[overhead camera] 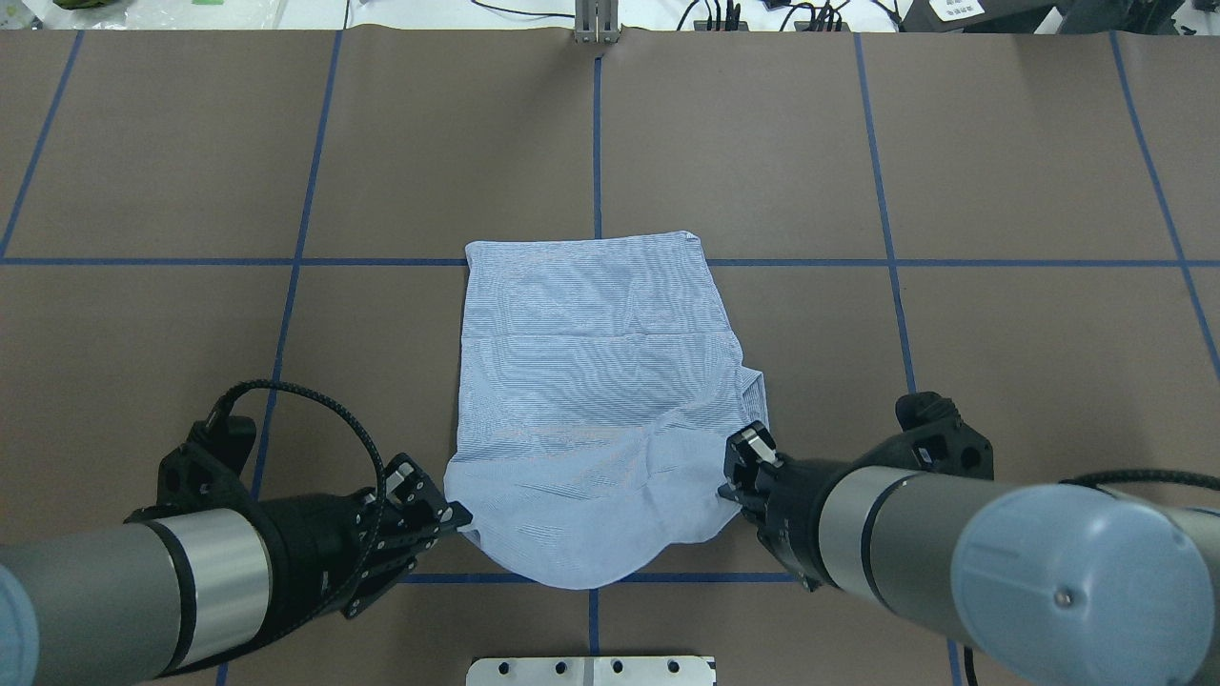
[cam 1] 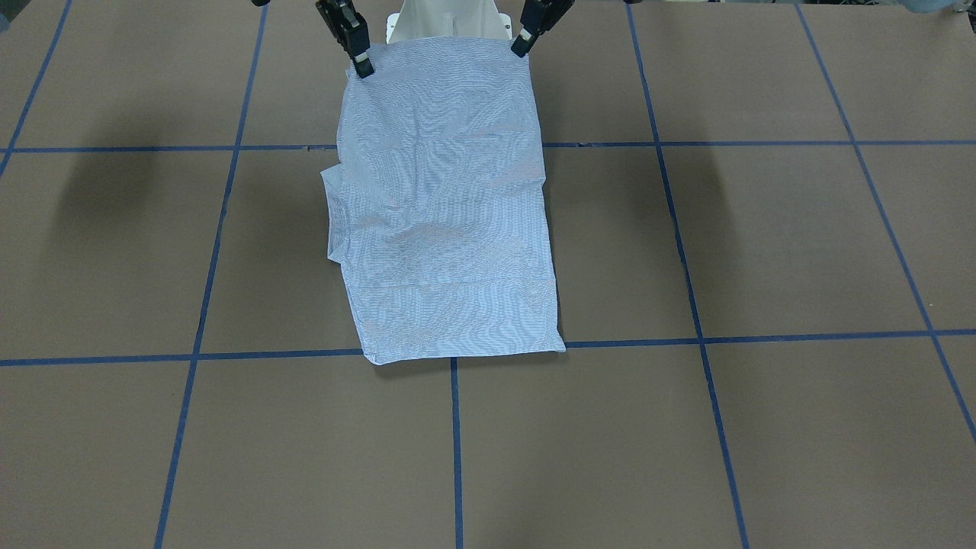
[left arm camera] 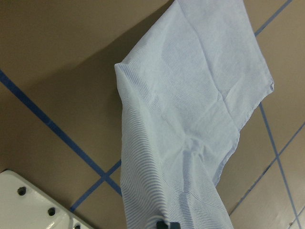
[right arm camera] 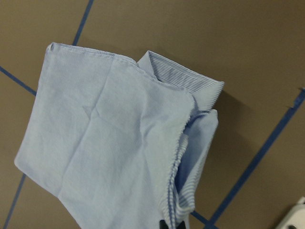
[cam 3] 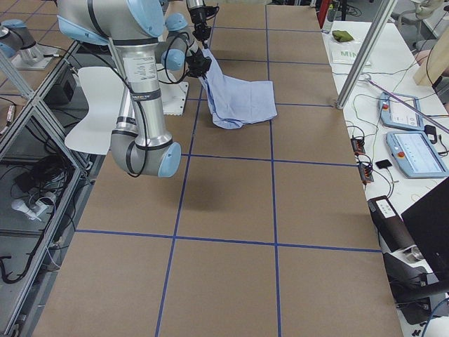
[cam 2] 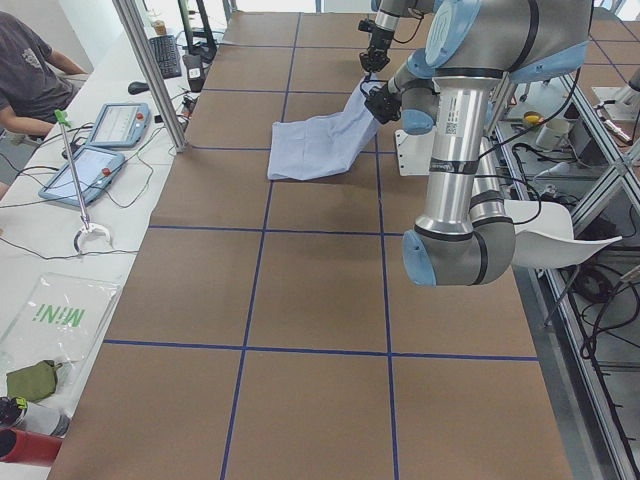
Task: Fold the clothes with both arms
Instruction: 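Grasp the near edge with both grippers and fold it away from the robot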
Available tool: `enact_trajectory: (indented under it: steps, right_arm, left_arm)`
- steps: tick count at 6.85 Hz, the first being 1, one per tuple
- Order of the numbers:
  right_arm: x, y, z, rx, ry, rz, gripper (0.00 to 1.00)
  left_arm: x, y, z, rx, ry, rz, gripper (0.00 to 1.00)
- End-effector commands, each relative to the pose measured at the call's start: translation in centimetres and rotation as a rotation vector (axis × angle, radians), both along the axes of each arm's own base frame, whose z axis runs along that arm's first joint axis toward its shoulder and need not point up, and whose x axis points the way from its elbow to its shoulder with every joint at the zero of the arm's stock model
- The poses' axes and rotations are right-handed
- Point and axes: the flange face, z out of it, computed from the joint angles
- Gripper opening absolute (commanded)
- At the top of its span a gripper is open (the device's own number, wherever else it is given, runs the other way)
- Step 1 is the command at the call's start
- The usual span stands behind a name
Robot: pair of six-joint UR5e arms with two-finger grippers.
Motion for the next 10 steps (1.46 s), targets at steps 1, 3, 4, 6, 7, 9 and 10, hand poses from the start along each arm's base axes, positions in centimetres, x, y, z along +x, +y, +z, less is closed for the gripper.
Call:
enact_trajectory:
  steps: [1, 3, 4, 6, 7, 9, 10]
  right_arm:
    - [-2.5, -9.0, -0.1, -0.014, 0.066, 0.02, 0.0]
    - [-4.3, -12.8, 2.0, 0.016, 0.098, 0.039, 0.0]
    - [-5.0, -14.9, 3.0, 0.019, 0.104, 0.057, 0.0]
    - [-7.9, -18.2, 3.3, 0.03, 0.15, 0.022, 0.0]
    - [-8.3, -19.1, 4.2, 0.048, 0.18, 0.004, 0.0]
    - [-10.4, -22.4, 5.7, 0.07, 0.177, -0.014, 0.0]
    - [-11.2, -25.2, 7.6, 0.078, 0.175, -0.031, 0.0]
  left_arm:
    - [2.5, -8.3, -0.1, 0.032, -0.061, -0.058, 0.0]
    - [3.1, -11.7, 1.5, 0.072, -0.132, -0.097, 0.0]
    - [3.9, -14.5, 2.3, 0.095, -0.18, -0.115, 0.0]
    - [6.0, -18.6, 4.4, 0.117, -0.211, -0.144, 0.0]
    - [7.0, -20.3, 6.2, 0.121, -0.224, -0.155, 0.0]
    - [9.7, -23.6, 7.5, 0.114, -0.234, -0.175, 0.0]
    - [10.2, -25.5, 8.5, 0.15, -0.253, -0.183, 0.0]
